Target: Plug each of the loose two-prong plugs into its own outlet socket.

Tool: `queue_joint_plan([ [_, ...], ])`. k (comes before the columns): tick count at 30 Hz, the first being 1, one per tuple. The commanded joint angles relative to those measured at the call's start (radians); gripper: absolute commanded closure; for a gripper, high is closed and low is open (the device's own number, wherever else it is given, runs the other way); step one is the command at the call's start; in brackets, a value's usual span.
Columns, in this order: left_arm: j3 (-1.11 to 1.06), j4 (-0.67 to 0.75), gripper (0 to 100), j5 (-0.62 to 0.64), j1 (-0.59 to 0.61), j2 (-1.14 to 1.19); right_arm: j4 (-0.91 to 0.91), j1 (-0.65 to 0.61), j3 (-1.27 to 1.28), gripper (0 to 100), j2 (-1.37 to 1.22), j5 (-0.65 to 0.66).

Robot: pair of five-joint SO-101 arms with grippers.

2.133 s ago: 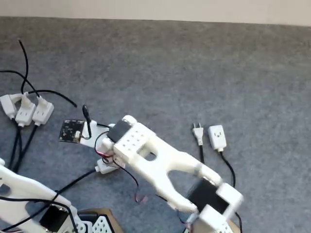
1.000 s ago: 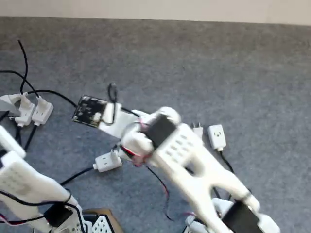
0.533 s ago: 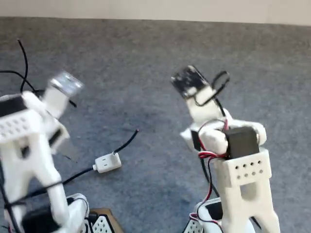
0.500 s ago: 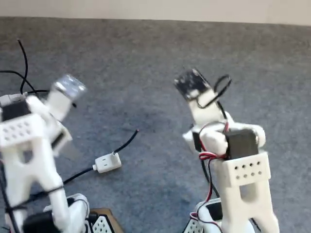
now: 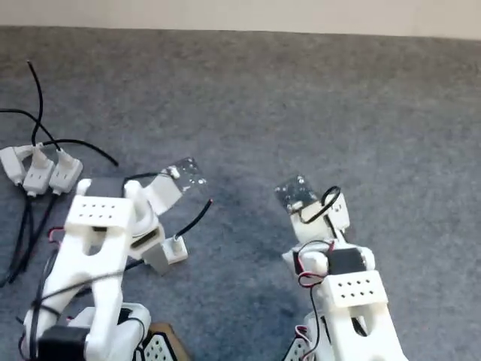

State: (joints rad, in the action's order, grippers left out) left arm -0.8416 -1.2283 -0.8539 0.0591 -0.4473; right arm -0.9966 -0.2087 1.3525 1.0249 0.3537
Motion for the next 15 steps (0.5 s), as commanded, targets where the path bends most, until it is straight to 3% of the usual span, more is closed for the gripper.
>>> queue_joint_plan([
  [1, 0.004, 0.084, 60, 0.017, -0.024, 0.088, 0.065, 0.004, 0.05, 69.5, 0.019, -0.008],
  [6, 0.005, 0.192, 65, 0.018, -0.027, 0.245, 0.107, 0.004, 0.093, 69.5, 0.021, -0.008],
  [12, 0.008, 0.218, 98, 0.021, -0.021, 0.295, 0.107, 0.004, 0.096, 69.5, 0.021, -0.008],
  [15, 0.053, 0.216, 98, 0.089, 0.027, 0.298, 0.107, 0.004, 0.096, 69.5, 0.021, -0.008],
])
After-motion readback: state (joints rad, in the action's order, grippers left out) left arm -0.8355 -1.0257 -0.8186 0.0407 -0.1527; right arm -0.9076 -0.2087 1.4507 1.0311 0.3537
